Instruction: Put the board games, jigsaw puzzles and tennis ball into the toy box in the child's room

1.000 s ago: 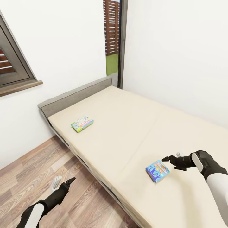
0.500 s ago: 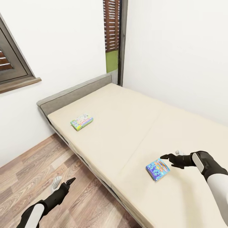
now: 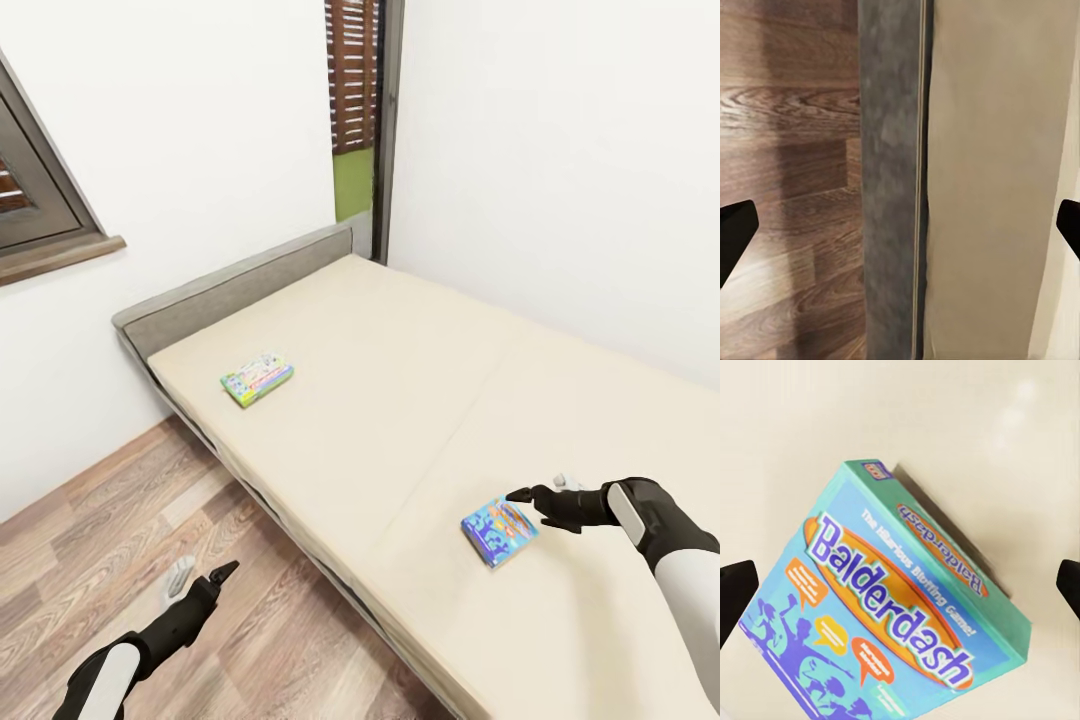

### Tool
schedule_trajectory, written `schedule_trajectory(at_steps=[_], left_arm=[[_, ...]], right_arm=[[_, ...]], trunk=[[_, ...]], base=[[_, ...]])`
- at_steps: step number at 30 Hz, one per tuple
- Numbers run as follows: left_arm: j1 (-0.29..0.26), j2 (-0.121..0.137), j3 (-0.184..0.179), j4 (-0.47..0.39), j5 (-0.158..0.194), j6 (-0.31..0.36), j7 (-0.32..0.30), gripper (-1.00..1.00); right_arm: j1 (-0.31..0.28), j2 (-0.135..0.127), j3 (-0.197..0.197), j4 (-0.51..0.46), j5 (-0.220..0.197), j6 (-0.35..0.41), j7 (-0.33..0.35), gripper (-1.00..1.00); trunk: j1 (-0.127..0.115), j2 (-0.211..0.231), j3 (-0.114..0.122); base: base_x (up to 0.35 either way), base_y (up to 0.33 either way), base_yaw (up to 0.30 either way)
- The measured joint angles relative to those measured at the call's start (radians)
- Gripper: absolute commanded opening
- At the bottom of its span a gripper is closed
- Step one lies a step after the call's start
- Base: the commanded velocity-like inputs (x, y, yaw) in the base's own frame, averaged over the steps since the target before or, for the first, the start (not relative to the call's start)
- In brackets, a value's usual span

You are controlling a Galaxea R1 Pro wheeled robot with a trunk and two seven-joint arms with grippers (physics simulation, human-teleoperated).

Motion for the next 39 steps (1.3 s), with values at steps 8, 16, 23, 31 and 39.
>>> schedule_trajectory(at_steps=[8,16,23,31,39], left_arm=[[-0.001,0.000,0.000,0.001,0.000,0.000,0.000,1.00],[-0.001,0.001,0.000,0.001,0.000,0.000,0.001,1.00],[-0.001,0.001,0.000,0.001,0.000,0.000,0.001,1.00],[-0.001,0.001,0.000,0.001,0.000,0.000,0.002,1.00],[-0.002,0.000,0.000,0.001,0.000,0.000,0.004,1.00]], right_arm=[[0.001,-0.004,0.000,0.001,0.003,0.002,-0.006,1.00],[0.002,-0.010,0.000,0.004,0.005,0.007,-0.010,1.00],[0.003,-0.011,0.001,0.006,0.006,0.011,-0.010,1.00],[0.003,-0.010,0.002,0.008,0.010,0.014,-0.010,1.00],[0.004,-0.008,0.004,0.012,0.011,0.028,-0.010,1.00]], trunk=[[0.000,0.000,-0.004],[0.000,0.000,-0.005],[0.000,0.000,-0.005],[0.000,0.000,-0.005],[0.000,0.000,0.000]], base=[[0.000,0.000,0.000],[0.000,0.000,0.000],[0.000,0.000,0.000],[0.000,0.000,0.025],[0.000,0.000,0.141]])
